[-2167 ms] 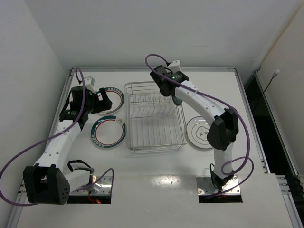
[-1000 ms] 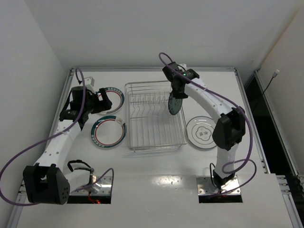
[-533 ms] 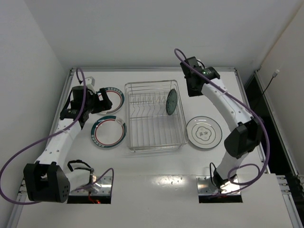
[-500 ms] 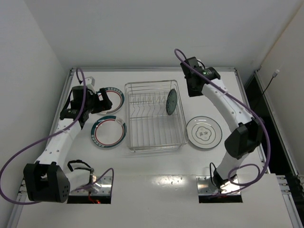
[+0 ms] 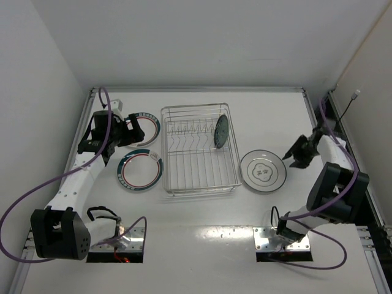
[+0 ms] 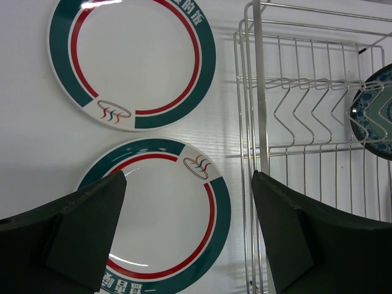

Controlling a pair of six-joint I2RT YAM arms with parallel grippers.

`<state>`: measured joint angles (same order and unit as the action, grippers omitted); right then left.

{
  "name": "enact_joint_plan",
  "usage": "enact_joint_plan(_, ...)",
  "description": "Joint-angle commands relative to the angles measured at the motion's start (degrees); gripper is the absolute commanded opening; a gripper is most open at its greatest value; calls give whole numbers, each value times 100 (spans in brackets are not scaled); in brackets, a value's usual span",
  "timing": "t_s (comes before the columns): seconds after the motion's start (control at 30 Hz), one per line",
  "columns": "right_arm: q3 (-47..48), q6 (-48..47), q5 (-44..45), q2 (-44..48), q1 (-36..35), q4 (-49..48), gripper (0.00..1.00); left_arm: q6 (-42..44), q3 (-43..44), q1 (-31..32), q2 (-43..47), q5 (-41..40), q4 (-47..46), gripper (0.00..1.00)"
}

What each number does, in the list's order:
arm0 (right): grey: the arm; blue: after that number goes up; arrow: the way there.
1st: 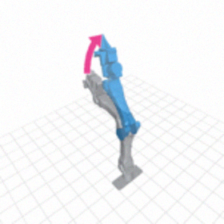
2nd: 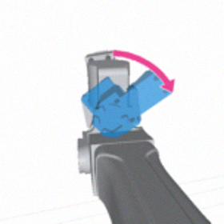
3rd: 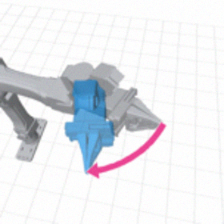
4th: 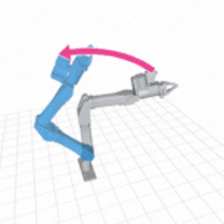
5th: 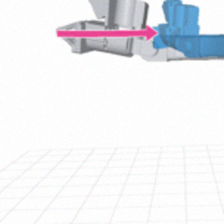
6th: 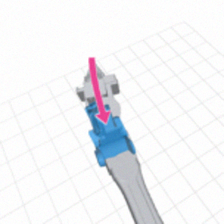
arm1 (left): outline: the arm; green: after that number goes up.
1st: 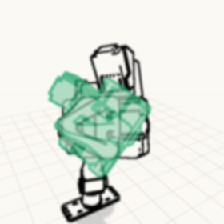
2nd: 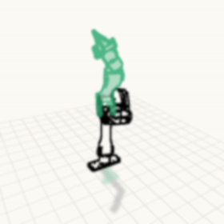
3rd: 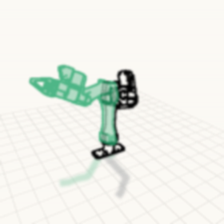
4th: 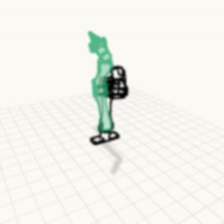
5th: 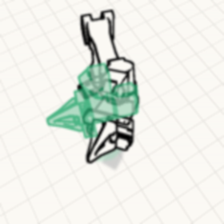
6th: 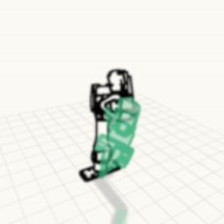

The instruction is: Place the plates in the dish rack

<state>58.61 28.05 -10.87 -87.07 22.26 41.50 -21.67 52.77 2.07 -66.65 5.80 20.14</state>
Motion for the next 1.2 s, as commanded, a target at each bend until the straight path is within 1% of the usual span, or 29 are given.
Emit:
enact_joint_plan(0.0, -552, 535, -1515, 278, 41, -528, 39, 23, 225, 13, 12, -44, -107, 82)
enact_joint_plan(0.07, -614, 421, -1260, 199, 261, -371, 39, 23, 225, 13, 12, -44, -54, 82)
enact_joint_plan(0.13, -675, 420, -945, 147, 322, -300, 39, 23, 225, 13, 12, -44, -54, 82)
enact_joint_plan(0.3, -789, 420, -531, 23, 498, -98, 39, 23, 277, 13, 12, -44, -2, 82)
enact_joint_plan(0.5, -895, 368, -477, -134, 972, -45, 38, 23, 277, 13, 65, -44, -1, 82)
enact_joint_plan(0.53, -895, 368, -599, -205, 1034, -132, 38, -30, 277, 13, 65, -96, -1, 82)
enact_joint_plan(0.67, -957, 245, -548, -441, 1280, -256, 42, -30, 277, 13, 117, -97, 60, 82)
enact_joint_plan(0.7, -957, 244, -652, -443, 1281, -308, 42, -30, 277, 13, 117, -97, 60, 82)
enact_joint_plan(0.77, -1158, 244, -941, -583, 1281, -510, 46, -30, 277, 13, 117, -44, 60, 82)
enact_joint_plan(0.8, -1211, 244, -1282, -644, 1281, -589, 46, -30, 277, 13, 178, -44, 60, 82)
enact_joint_plan(0.83, -1212, 244, -1425, -723, 1281, -651, 46, -30, 277, 13, 179, -44, 60, 82)
enact_joint_plan(0.93, -1264, -9, -1628, -1066, 1281, -651, 46, -30, 277, 13, 232, -44, 60, 82)
enact_joint_plan(1.07, -1502, -10, -2084, -1128, 1281, -1037, 46, -30, 277, 13, 232, -44, 60, 82)
enact_joint_plan(1.13, -1554, -10, -2356, -1303, 1158, -1152, 39, -30, 277, 13, 232, 8, 60, 82)
enact_joint_plan(1.17, -1624, -10, -2488, -1452, 1158, -1213, 21, -30, 277, 13, 232, 9, 60, 82)
